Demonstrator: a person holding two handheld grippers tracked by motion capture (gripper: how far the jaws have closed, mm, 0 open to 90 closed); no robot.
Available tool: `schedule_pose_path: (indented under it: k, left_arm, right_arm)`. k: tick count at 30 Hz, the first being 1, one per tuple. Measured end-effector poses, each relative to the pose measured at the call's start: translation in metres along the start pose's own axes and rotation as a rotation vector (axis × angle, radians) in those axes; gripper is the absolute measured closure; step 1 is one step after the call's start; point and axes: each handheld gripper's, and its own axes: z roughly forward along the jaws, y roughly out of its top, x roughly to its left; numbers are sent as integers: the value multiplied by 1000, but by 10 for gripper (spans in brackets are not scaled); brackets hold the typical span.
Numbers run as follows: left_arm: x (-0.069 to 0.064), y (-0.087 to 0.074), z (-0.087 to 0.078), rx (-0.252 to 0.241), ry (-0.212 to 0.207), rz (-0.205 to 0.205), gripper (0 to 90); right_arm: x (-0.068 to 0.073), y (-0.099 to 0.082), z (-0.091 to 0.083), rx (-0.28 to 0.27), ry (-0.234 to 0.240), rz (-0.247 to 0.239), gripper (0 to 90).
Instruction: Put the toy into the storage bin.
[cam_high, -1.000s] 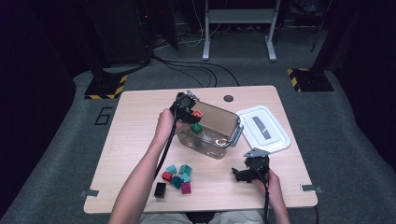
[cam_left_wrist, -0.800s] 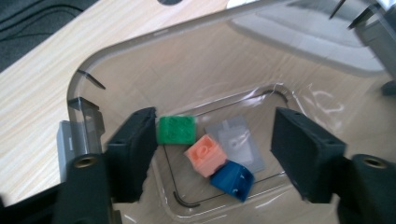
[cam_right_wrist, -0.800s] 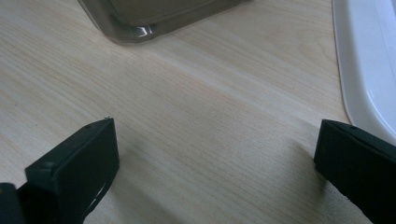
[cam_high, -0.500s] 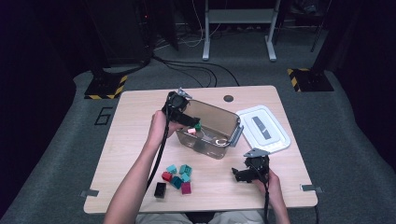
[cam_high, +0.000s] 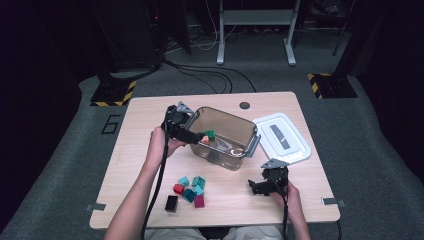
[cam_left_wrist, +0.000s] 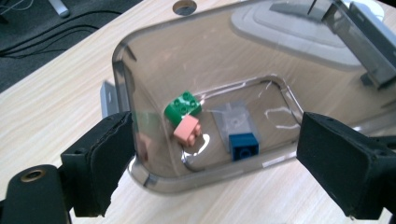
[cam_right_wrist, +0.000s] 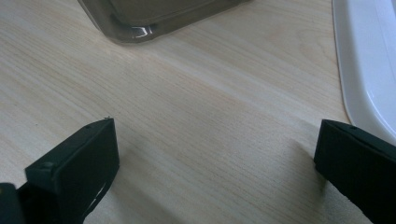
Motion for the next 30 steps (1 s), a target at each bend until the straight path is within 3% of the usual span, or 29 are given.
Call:
schedule_pose_path:
  k: [17,30]
  left_arm:
    - [13,-63,-13,13,22,-59,95]
    - [11,-102,-14,33,21,-88,92]
  right_arm:
    - [0,0,0,0,-1,1,0]
    - [0,0,0,0,-1,2,0]
